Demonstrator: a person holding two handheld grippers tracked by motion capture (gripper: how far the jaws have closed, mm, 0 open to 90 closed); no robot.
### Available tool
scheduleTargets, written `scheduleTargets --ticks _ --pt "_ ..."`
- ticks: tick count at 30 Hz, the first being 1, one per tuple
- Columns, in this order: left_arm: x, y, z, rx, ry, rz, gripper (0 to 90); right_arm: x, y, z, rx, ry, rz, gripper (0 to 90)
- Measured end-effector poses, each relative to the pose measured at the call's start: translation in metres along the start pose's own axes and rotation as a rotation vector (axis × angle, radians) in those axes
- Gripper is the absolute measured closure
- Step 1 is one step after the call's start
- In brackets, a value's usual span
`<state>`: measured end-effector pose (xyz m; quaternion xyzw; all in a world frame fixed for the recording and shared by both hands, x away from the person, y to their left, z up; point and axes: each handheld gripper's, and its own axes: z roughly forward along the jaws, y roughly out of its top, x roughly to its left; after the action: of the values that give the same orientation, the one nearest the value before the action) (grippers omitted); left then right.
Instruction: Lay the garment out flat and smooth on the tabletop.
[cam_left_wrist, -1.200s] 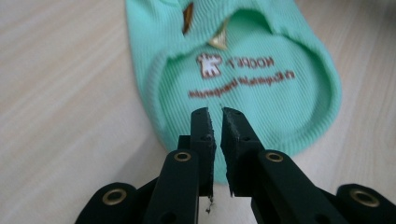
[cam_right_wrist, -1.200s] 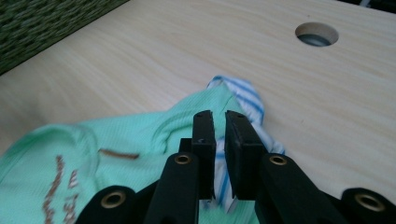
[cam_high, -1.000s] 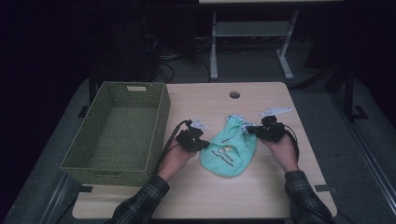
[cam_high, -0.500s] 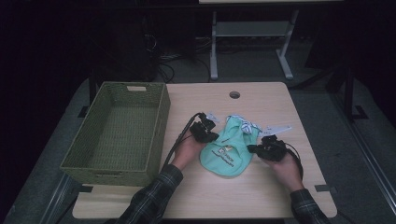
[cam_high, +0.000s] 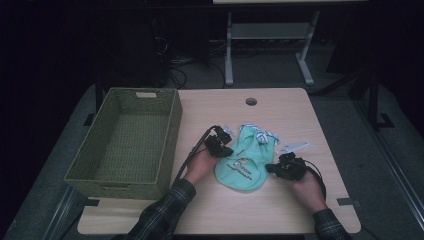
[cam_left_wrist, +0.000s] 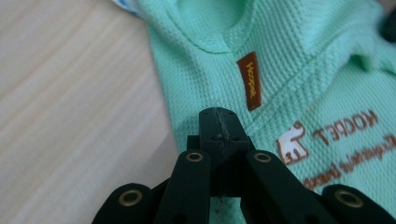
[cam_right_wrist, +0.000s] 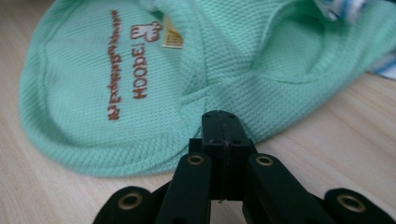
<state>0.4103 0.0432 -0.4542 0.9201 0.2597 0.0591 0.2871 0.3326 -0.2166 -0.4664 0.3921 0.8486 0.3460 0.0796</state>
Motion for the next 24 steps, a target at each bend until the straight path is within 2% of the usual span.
scheduleTargets --ticks 8,16,17,18,21,24 --pt "-0.015 -0.016 -0.012 0.019 -0.038 0.012 89.7 -0.004 -0.002 -0.003 -0.002 -0.007 0.013 89.8" --pt "-0.033 -0.032 -0.023 0.028 -0.079 0.045 89.6 -0.007 -0.002 -0.003 -0.003 -0.021 0.01 89.8" --pt "-0.035 -0.035 -0.023 0.012 -0.084 0.024 89.6 -0.007 -0.002 -0.003 -0.002 -0.021 0.011 89.8" --pt "-0.034 -0.036 -0.025 0.018 -0.087 0.029 89.6 -0.007 -0.002 -0.003 -0.002 -0.02 0.012 89.8" --pt "-0.034 -0.039 -0.031 -0.026 -0.107 -0.013 84.7 -0.007 -0.002 -0.004 -0.002 -0.02 0.014 89.7" --pt "-0.038 -0.041 -0.039 -0.055 -0.122 -0.012 79.8 -0.011 0.003 -0.007 -0.034 -0.031 0.009 86.2"
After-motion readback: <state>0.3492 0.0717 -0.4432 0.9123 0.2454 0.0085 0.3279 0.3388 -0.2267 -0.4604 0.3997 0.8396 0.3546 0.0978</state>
